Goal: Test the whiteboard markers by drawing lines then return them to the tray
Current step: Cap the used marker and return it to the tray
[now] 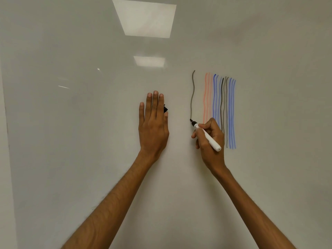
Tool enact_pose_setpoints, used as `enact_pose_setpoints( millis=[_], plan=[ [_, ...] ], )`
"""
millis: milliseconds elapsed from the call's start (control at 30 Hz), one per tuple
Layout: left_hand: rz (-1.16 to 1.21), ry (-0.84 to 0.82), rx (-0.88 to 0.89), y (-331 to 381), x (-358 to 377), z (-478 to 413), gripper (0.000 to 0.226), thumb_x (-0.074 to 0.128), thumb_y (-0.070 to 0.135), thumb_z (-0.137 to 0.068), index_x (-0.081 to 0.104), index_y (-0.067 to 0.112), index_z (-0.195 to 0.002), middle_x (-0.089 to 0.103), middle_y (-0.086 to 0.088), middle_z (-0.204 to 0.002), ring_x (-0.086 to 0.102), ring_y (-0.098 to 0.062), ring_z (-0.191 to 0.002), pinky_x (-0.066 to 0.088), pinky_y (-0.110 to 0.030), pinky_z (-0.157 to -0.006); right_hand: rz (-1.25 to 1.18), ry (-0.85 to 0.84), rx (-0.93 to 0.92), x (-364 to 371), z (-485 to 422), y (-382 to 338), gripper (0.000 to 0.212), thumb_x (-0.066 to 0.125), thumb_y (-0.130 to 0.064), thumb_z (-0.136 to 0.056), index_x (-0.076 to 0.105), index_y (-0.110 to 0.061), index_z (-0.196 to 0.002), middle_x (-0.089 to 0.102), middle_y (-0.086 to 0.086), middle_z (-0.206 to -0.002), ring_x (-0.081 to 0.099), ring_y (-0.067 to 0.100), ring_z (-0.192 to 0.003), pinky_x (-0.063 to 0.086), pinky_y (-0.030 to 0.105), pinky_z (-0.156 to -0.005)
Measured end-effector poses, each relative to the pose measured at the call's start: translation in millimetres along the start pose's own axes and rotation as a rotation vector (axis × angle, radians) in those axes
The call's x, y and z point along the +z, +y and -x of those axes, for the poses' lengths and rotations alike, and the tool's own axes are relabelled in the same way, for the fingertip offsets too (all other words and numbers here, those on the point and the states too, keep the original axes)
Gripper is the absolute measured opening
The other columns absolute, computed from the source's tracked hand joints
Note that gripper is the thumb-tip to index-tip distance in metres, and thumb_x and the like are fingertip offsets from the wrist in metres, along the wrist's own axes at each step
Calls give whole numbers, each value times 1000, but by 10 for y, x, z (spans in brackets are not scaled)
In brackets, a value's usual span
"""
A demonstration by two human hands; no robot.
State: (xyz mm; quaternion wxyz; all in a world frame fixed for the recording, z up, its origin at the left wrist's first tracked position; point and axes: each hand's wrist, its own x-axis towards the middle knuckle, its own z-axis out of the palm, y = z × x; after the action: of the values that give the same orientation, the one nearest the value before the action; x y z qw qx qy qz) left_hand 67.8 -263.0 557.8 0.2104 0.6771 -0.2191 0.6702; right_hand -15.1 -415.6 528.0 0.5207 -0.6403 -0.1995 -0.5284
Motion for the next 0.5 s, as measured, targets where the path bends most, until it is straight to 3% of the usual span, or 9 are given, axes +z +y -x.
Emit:
enact_pose_setpoints(
  millis=[333, 500],
  plan=[
    [-8, -8, 1, -7, 12, 11, 51, 32, 22, -107, 22, 5, -155, 20, -14, -163, 15, -28, -151, 6, -42, -125, 4, -28, 39, -53, 321, 146, 13, 57, -14, -88, 52, -8, -78, 62, 11, -67, 57, 9, -54, 45, 26, -52],
    [-12, -18, -4, 3, -9, 13, 51, 29, 23, -107, 22, 5, -155, 20, -13, -163, 14, -27, -152, 7, -43, -125, 26, -33, 18, -81, 387, 152, 18, 58, -18, -84, 52, -4, -75, 58, 4, -62, 58, 14, -52, 50, 33, -50]
  ],
)
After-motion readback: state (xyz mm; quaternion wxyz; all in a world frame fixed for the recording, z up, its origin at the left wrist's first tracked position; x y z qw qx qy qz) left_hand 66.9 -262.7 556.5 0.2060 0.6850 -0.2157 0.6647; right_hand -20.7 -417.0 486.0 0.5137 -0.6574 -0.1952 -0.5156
